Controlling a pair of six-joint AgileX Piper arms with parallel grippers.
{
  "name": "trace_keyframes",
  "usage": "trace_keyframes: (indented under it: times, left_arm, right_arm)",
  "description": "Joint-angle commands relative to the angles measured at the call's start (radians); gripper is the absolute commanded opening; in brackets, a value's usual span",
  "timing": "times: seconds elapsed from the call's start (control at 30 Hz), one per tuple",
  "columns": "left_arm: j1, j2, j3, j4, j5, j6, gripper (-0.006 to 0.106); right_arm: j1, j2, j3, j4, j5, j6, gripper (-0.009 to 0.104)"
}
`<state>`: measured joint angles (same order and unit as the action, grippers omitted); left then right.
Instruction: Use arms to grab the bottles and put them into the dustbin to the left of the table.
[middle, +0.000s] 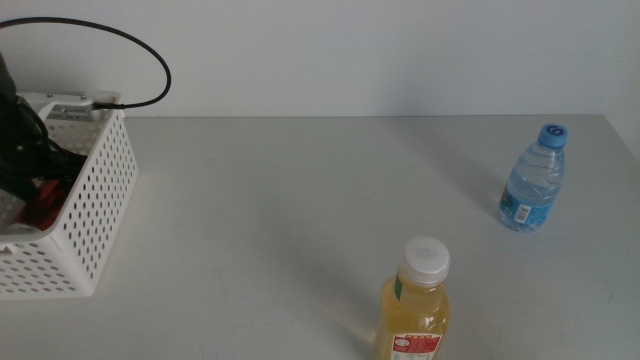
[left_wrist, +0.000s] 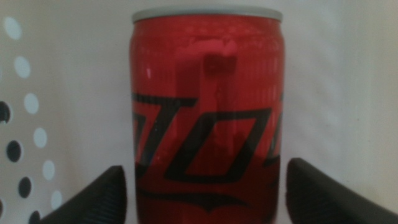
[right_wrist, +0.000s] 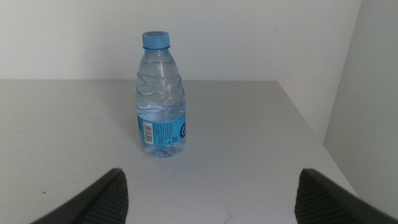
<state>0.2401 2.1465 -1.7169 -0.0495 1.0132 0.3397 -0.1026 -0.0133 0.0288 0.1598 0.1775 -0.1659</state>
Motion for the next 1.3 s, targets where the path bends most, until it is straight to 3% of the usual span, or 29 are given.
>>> trace_keyframes:
  times: [0.0, 0.47, 0.67, 0.8, 1.1, 1.27]
  left_arm:
    - [0.000, -0.074, -0.031, -0.014, -0.015, -0.013, 0.094]
    - [-0.012, -0.333, -0.091, -0.068, 0.017, -0.053, 0.089]
    - [-0.012, -0.490, -0.091, -0.169, 0.109, -0.029, 0.089]
    - [-0.021, -0.617, -0.090, -0.227, 0.174, 0.083, 0.089]
    - [-0.200, -0.839, -0.022, -0.241, 0.238, 0.097, 0.089]
    - [-0.362, -0.992, 0.188, -0.163, 0.138, 0.008, 0.089]
  right_arm:
    - [0.003, -0.021, -0.009, -0.005, -0.071, -0.009, 0.075]
    - [0.003, -0.021, -0.009, -0.005, -0.071, -0.009, 0.075]
    - [0.003, -0.021, -0.009, -0.005, -0.071, -0.009, 0.075]
    - [0.003, -0.021, -0.009, -0.005, -0.071, -0.009, 0.075]
    - [0.003, -0.021, -0.009, -0.005, -0.071, -0.009, 0.075]
    - [0.003, -0.021, -0.009, -0.005, -0.071, -0.009, 0.075]
